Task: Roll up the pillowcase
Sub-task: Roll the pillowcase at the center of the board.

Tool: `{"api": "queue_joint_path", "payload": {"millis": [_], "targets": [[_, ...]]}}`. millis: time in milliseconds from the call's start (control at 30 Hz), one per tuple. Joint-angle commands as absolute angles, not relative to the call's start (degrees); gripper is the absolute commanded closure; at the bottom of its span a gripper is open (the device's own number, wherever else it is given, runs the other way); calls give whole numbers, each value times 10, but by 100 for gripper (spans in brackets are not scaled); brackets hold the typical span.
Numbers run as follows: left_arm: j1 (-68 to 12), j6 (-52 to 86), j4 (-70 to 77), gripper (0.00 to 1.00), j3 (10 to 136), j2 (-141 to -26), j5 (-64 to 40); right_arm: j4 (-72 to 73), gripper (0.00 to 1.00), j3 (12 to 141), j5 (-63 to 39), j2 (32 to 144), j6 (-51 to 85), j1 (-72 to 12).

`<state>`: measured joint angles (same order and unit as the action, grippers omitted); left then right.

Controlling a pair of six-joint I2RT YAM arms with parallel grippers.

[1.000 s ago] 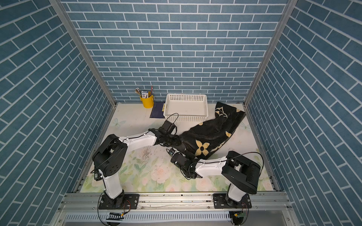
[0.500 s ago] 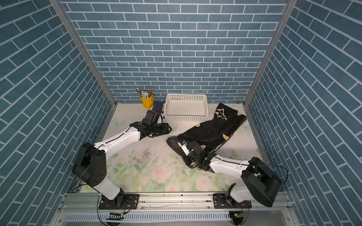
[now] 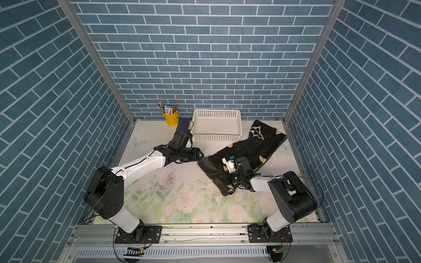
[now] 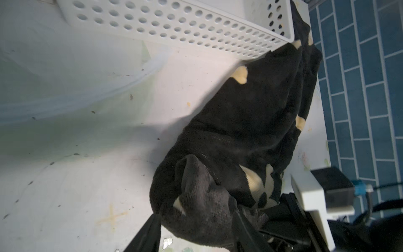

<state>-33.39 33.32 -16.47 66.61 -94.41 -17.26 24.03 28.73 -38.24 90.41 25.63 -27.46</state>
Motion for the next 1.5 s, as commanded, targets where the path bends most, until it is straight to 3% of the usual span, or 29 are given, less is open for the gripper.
{"api": "queue_joint_path", "payload": {"millis": [0,133,200,300,533,700,833,1067,1167,1467], "targets": [[-353,310,-156,44,663,-963,-183,243,100,273,-423,947,310,-234],[-372,306,-147,45,683,-1000,-183,242,100,283,-437,967,317,-211],[-375,308,-145,45,704,-1029,-179,228,93,290,-428,966,308,-211],[-376,329,-150,45,737,-1071,-161,201,70,300,-409,956,293,-211],[-376,362,-195,47,784,-1127,-130,64,31,345,-283,850,218,-220],[-376,373,-196,47,784,-1133,-129,-39,25,385,-111,746,156,-265],[-377,377,-197,47,788,-1141,-132,-67,23,393,45,693,112,-357],[-378,382,-194,47,790,-1148,-138,-31,20,386,277,727,-10,-544],[-378,382,-194,47,788,-1148,-140,2,16,393,328,776,-50,-581],[-378,382,-191,47,782,-1147,-142,61,14,415,362,918,-129,-585]]}}
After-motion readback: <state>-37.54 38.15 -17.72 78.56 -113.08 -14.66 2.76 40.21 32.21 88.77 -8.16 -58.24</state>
